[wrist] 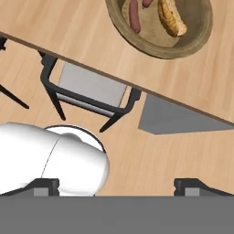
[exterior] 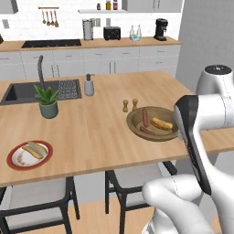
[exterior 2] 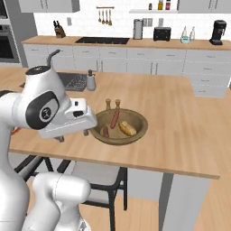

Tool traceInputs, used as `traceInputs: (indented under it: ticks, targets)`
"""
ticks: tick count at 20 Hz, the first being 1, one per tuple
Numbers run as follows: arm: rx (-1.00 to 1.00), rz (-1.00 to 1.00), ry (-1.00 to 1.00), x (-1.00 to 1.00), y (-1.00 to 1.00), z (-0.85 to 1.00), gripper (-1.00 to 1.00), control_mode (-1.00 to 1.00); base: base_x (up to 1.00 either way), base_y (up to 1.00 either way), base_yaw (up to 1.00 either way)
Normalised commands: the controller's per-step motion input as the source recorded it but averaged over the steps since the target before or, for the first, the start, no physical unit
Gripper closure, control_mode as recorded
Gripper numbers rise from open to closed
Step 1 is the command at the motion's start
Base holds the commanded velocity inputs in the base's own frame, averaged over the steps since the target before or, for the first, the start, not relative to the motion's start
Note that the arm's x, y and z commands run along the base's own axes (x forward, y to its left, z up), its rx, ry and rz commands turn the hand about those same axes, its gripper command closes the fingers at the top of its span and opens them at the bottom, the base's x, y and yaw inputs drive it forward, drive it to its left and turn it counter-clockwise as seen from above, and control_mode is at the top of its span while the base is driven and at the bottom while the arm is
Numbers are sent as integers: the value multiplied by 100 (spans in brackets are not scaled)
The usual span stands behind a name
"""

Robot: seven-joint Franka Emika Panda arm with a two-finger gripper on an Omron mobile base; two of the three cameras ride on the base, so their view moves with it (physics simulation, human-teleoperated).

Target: Place one bun and one sausage from the bowl on each plate.

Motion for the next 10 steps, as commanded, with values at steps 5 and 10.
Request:
traceInputs:
  ticks: [5,10]
  targets:
    - [9,3,-9,58,-28,-4,-100,-100,0,0,0]
    - [6,2,11,88,-40,-2,-100,-100,0,0,0]
